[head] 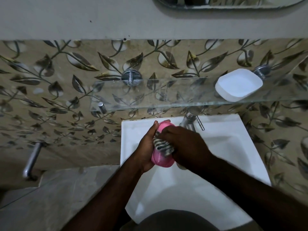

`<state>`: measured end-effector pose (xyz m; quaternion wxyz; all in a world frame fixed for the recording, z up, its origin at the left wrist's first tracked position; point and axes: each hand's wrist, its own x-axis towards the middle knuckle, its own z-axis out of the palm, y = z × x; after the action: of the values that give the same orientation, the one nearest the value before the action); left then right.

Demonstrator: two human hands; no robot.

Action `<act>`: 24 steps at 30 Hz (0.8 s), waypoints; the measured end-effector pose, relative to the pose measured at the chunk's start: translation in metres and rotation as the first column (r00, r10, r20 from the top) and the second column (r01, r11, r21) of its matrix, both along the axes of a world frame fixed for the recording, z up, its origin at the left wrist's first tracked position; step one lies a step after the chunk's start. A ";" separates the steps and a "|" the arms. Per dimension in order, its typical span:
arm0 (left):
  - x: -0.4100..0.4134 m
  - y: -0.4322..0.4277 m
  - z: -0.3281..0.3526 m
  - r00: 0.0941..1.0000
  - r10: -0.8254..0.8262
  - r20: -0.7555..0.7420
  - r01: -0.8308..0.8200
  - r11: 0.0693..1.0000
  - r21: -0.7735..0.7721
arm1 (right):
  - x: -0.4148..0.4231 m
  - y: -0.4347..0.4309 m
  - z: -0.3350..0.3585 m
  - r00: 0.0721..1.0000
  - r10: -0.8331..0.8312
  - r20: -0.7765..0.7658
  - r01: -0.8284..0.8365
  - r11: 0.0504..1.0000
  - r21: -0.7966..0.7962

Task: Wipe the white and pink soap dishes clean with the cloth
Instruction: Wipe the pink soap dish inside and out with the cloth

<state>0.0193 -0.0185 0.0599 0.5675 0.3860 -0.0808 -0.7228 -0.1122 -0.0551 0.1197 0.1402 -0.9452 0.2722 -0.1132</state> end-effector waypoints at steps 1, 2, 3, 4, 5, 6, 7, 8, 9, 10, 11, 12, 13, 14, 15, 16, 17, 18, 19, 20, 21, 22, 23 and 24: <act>-0.002 0.001 -0.002 1.000 0.004 0.002 -0.004 1.000 0.003 | 0.000 -0.008 0.002 0.997 -0.072 -0.013 0.072 0.997 -0.002; -0.004 0.001 -0.002 1.000 -0.003 0.005 0.003 1.000 -0.004 | 0.001 -0.017 0.006 0.985 -0.174 -0.001 0.174 0.985 -0.011; -0.005 -0.001 -0.001 1.000 -0.003 0.009 0.003 1.000 0.004 | 0.004 -0.024 0.007 0.965 -0.261 0.016 0.261 0.965 -0.016; -0.005 -0.002 0.000 1.000 -0.001 0.006 0.001 1.000 0.008 | 0.009 -0.024 0.008 0.956 -0.293 0.021 0.293 0.956 -0.021; -0.003 -0.002 0.001 1.000 0.007 -0.005 -0.007 1.000 0.000 | 0.014 -0.016 0.009 0.963 -0.267 0.018 0.268 0.963 -0.023; -0.001 -0.003 0.002 1.000 0.012 -0.011 -0.012 1.000 -0.009 | 0.017 -0.007 0.008 0.981 -0.192 0.015 0.192 0.981 -0.010; 0.003 -0.003 0.003 1.000 0.015 -0.001 -0.015 1.000 -0.018 | 0.017 0.003 0.008 0.995 -0.102 0.002 0.102 0.994 0.027; 0.005 -0.002 0.003 1.000 0.018 0.012 -0.017 1.000 -0.026 | 0.014 0.009 0.009 0.999 -0.035 -0.015 0.036 0.996 0.077; 0.007 0.001 0.004 1.000 0.021 0.018 -0.021 0.999 -0.024 | 0.011 0.008 0.010 1.000 -0.018 -0.015 0.020 0.994 0.107; 0.006 0.002 0.006 0.999 0.019 0.026 -0.019 0.999 -0.028 | 0.010 0.001 0.010 0.998 -0.067 0.007 0.066 0.991 0.114; 0.004 0.002 0.008 0.999 0.018 0.043 -0.016 0.999 -0.037 | 0.010 -0.008 0.010 0.985 -0.170 0.030 0.166 0.979 0.115; 0.004 0.002 0.006 0.998 0.009 0.061 -0.006 0.999 -0.052 | 0.011 -0.016 0.010 0.955 -0.289 0.065 0.282 0.954 0.107; 0.003 0.000 0.006 0.997 0.000 0.082 0.006 0.998 -0.068 | 0.012 -0.022 0.008 0.917 -0.388 0.094 0.379 0.920 0.096; 0.003 -0.001 0.005 0.995 -0.001 0.100 0.008 0.997 -0.078 | 0.014 -0.024 0.005 0.889 -0.445 0.108 0.438 0.895 0.084; 0.003 0.000 0.006 0.993 0.003 0.120 0.006 0.997 -0.079 | 0.015 -0.022 0.003 0.875 -0.476 0.088 0.470 0.879 0.079; 0.003 0.001 0.005 0.990 0.006 0.144 0.006 0.996 -0.088 | 0.014 -0.021 0.000 0.870 -0.490 0.056 0.485 0.871 0.081; 0.004 0.002 0.004 0.986 0.008 0.164 0.008 0.995 -0.095 | 0.011 -0.019 -0.003 0.870 -0.491 0.038 0.485 0.867 0.112; 0.004 0.003 0.003 0.984 0.007 0.176 0.011 0.995 -0.102 | 0.007 -0.020 -0.007 0.872 -0.487 0.044 0.473 0.864 0.172; 0.003 0.005 0.004 0.983 0.016 0.180 0.003 0.995 -0.103 | 0.003 -0.021 -0.009 0.871 -0.486 0.070 0.458 0.856 0.240; 0.002 0.006 0.003 0.983 0.022 0.181 -0.003 0.994 -0.105 | 0.002 -0.022 -0.009 0.861 -0.496 0.114 0.449 0.845 0.290; 0.001 0.006 0.004 0.983 0.028 0.181 -0.009 0.994 -0.106 | 0.002 -0.023 -0.007 0.850 -0.501 0.162 0.441 0.846 0.301; 0.000 0.004 0.005 0.981 0.021 0.191 -0.002 0.995 -0.101 | 0.004 -0.022 -0.006 0.849 -0.485 0.209 0.426 0.862 0.274; -0.001 0.003 0.008 0.981 0.003 0.196 0.016 0.995 -0.096 | 0.008 -0.019 -0.003 0.862 -0.452 0.231 0.402 0.886 0.231; -0.002 0.002 0.011 0.980 -0.007 0.198 0.024 0.996 -0.086 | 0.012 -0.014 -0.001 0.885 -0.407 0.227 0.370 0.910 0.189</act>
<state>0.0177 -0.0170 0.0708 0.5673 0.4299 -0.1713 -0.6811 -0.0998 -0.0694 0.1190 0.2151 -0.8358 0.4426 -0.2435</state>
